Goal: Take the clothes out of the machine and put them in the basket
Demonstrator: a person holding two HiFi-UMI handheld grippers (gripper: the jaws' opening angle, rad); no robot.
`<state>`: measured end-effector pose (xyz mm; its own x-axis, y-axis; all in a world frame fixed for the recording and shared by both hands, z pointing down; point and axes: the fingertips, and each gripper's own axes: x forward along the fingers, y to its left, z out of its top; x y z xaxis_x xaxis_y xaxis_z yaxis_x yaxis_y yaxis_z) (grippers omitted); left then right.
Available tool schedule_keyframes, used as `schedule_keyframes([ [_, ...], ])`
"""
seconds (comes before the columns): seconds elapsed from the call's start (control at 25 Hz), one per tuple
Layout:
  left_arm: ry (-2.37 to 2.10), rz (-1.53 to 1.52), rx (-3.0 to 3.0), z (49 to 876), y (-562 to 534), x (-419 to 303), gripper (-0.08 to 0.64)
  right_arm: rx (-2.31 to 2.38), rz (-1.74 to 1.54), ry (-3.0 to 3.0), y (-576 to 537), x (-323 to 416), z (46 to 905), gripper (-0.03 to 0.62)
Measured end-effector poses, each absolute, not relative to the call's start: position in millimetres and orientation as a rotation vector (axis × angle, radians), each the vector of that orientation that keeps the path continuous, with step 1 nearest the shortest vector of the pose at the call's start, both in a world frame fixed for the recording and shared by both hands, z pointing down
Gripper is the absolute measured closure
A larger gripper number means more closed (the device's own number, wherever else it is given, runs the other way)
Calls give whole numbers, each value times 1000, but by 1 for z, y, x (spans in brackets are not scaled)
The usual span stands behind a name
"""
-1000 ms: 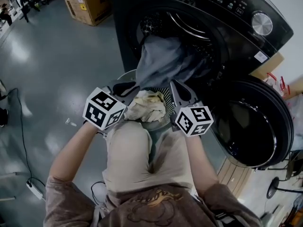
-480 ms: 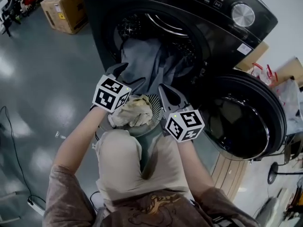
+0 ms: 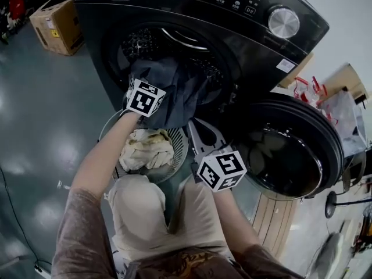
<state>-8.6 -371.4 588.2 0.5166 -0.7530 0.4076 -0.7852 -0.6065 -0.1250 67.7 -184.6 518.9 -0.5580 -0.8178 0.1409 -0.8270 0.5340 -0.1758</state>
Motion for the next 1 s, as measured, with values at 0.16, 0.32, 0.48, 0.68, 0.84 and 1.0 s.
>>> schedule_keyframes([
  [0.16,-1369,696,2650,602,-404,-2,112,1478,350,-2708,-188,70,518,597],
  [0.32,-1390,731,2598,617,-424,-4,128,1480,355,-2707,-192,69,518,597],
  [0.48,-1395,778,2582,628,-428,-4,310,1490,362,-2696,-194,72,520,597],
  [0.68,-1394,793,2594,626,-421,-1,469,1500,356,-2685,-196,76,522,597],
  [0.84,-1335,764,2594,618,-399,-2,505,1486,349,-2670,-192,77,526,597],
  [1.0,-1275,703,2626,594,-369,-12,551,1461,337,-2674,-193,73,527,597],
])
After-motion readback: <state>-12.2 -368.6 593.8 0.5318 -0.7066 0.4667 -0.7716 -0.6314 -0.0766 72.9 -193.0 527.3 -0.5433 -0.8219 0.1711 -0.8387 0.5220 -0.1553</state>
